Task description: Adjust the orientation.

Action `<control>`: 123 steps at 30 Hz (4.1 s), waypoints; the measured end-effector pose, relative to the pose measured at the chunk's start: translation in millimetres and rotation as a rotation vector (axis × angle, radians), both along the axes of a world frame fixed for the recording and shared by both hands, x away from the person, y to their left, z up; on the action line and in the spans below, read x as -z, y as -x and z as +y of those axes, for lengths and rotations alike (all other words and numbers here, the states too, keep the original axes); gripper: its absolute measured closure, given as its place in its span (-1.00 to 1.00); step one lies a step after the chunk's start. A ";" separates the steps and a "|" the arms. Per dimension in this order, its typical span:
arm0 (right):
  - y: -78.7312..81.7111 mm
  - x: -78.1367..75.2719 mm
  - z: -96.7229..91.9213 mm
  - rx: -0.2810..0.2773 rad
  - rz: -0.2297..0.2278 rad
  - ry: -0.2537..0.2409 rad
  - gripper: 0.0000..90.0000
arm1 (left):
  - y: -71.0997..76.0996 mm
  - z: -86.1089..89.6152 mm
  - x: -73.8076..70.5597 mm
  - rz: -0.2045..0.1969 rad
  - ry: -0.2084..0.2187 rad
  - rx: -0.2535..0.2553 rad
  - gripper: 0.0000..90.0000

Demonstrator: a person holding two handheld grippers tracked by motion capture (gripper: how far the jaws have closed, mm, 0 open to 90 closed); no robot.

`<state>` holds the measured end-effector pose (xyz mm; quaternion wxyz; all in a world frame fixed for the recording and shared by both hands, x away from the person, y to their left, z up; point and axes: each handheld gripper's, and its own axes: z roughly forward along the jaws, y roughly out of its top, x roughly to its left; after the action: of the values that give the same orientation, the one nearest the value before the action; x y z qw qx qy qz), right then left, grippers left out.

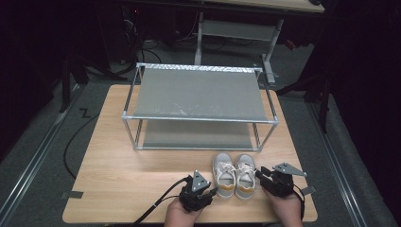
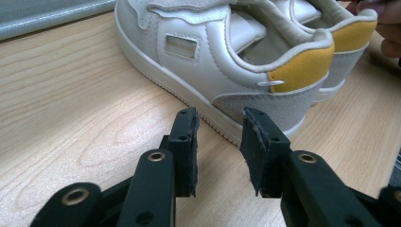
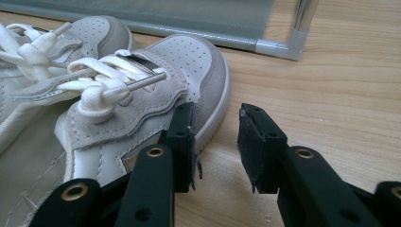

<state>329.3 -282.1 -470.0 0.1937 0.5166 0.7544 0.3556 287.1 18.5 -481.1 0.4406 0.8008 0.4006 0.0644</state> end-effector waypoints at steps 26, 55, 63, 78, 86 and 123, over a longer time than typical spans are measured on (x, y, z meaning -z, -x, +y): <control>6.8 -7.3 -11.8 0.025 -0.001 0.004 0.35 | -1.0 -13.0 5.5 0.012 -0.002 0.011 0.58; 9.0 1.0 17.8 -0.076 0.042 -0.014 0.48 | -57.2 15.9 10.3 0.012 -0.026 -0.153 0.57; 43.9 -13.4 8.8 -0.066 -0.018 -0.014 0.10 | -53.8 27.2 5.7 -0.030 -0.068 -0.114 0.43; 82.4 -4.1 41.0 -0.200 0.039 0.028 -0.01 | -87.7 13.2 10.6 -0.040 -0.088 -0.146 0.63; 73.3 -2.9 46.6 -0.203 0.013 0.066 0.01 | -86.5 11.2 10.5 -0.041 -0.090 -0.146 0.66; 46.4 -7.3 -14.8 0.078 0.034 0.044 0.01 | -35.1 71.7 -44.2 -0.162 -0.053 -0.079 0.13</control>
<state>282.9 -296.9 -462.7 0.2059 0.5470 0.7446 0.3225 322.2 90.2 -436.9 0.4473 0.7880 0.3930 0.1570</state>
